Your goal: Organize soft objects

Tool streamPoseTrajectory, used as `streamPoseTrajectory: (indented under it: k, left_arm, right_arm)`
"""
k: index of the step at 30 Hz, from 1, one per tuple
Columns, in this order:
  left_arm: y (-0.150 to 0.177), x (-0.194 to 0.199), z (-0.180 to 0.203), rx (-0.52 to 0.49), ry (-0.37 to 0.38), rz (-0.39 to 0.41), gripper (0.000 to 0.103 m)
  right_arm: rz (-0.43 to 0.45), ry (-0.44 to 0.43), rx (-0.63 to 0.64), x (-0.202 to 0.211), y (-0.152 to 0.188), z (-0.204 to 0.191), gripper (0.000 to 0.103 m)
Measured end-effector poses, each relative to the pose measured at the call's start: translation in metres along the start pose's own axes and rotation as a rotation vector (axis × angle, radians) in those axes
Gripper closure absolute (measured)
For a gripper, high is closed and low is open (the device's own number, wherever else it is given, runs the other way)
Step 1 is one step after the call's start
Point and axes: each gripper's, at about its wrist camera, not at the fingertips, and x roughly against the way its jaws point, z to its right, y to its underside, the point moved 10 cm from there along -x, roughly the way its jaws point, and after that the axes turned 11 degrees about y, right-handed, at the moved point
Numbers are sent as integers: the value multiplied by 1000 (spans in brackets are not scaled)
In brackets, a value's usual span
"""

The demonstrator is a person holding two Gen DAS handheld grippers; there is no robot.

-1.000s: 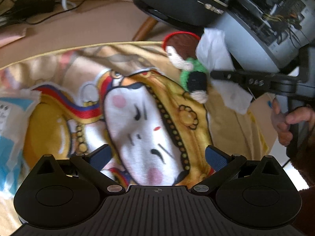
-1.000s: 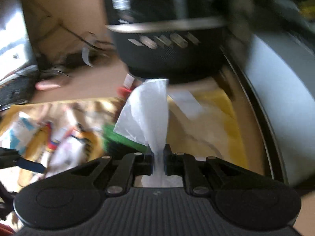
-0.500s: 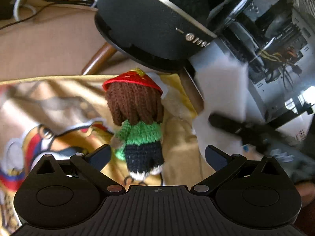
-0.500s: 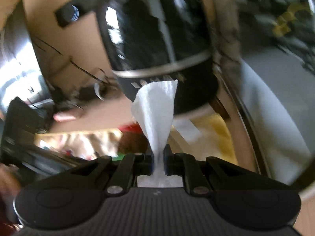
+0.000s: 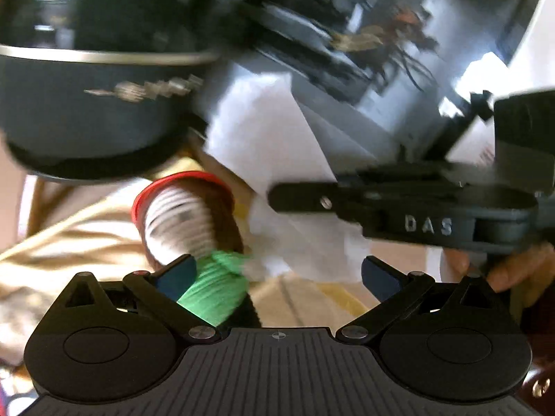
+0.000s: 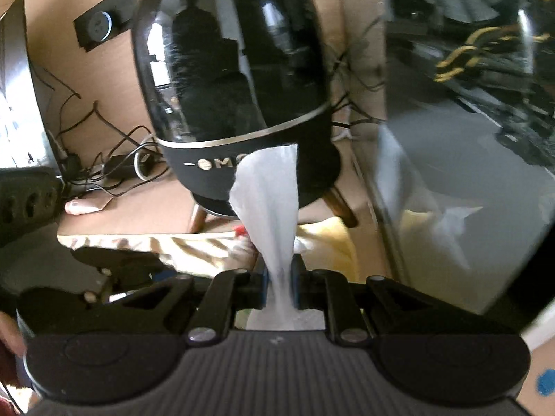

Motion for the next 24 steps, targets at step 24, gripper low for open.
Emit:
streamPoseTrajectory:
  k: [24]
  left_arm:
    - [93,125,-36,290,-299,-47,0]
  right_arm:
    - [-248,-187,22,5,82,-62,88]
